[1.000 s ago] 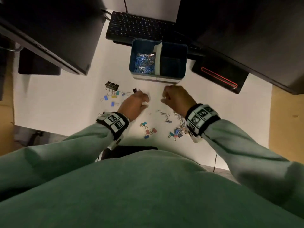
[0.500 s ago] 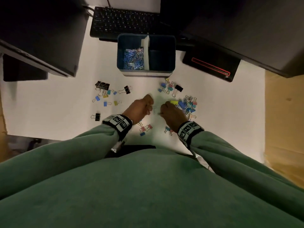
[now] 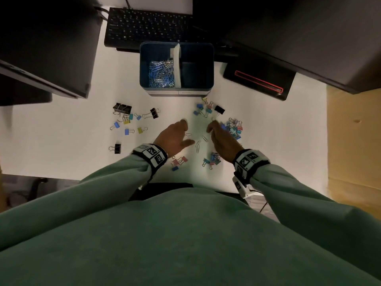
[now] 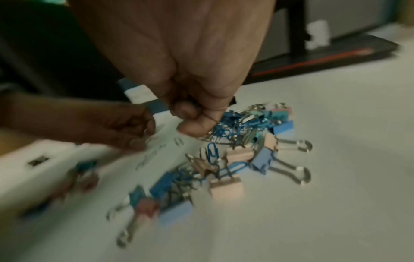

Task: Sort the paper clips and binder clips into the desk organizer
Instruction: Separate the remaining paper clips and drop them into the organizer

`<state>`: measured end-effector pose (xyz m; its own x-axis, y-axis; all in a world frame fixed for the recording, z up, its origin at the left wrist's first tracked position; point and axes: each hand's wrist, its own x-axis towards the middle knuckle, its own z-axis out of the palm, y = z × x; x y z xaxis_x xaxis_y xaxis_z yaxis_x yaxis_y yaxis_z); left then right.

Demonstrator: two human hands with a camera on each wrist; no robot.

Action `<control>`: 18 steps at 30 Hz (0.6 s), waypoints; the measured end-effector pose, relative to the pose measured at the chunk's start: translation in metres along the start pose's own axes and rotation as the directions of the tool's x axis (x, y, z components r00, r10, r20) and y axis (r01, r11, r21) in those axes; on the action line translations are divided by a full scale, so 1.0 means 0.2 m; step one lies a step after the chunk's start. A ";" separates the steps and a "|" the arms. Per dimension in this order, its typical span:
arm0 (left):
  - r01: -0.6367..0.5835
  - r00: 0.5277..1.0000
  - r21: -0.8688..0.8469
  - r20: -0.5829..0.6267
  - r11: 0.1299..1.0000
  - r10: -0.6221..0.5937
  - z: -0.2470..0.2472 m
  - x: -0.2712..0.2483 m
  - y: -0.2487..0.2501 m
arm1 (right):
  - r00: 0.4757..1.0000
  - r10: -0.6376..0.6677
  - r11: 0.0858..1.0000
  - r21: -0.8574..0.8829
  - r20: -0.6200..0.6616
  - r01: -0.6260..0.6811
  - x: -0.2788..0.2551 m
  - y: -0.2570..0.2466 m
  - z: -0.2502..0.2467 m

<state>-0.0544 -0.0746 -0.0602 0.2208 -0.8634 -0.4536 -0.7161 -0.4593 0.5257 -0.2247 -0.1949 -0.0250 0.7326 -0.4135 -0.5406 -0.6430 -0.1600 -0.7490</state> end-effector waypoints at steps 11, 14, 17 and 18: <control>-0.131 0.989 0.187 -0.049 0.974 0.142 0.08 0.01 -0.02 | 0.943 -0.196 0.602 -0.727 0.267 0.331 0.10 0.07 0.15; -0.136 0.988 0.145 -0.053 0.980 0.145 0.07 0.01 -0.03 | 0.945 -0.228 0.608 -0.724 0.234 0.326 0.08 0.07 0.15; -0.175 0.979 -0.029 -0.114 0.984 0.170 0.02 0.00 -0.03 | 0.953 -0.230 0.647 -0.700 0.199 0.302 0.07 0.07 0.11; -0.184 0.976 -0.104 -0.135 0.977 0.169 -0.01 0.00 -0.02 | 0.968 -0.207 0.737 -0.629 0.140 0.249 0.07 0.08 0.09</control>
<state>-0.0502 -0.0721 -0.0611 0.1837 -0.9488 -0.2568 -0.6713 -0.3119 0.6723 -0.2204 -0.1868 -0.0505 0.8738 -0.2419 -0.4218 -0.4320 -0.7843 -0.4453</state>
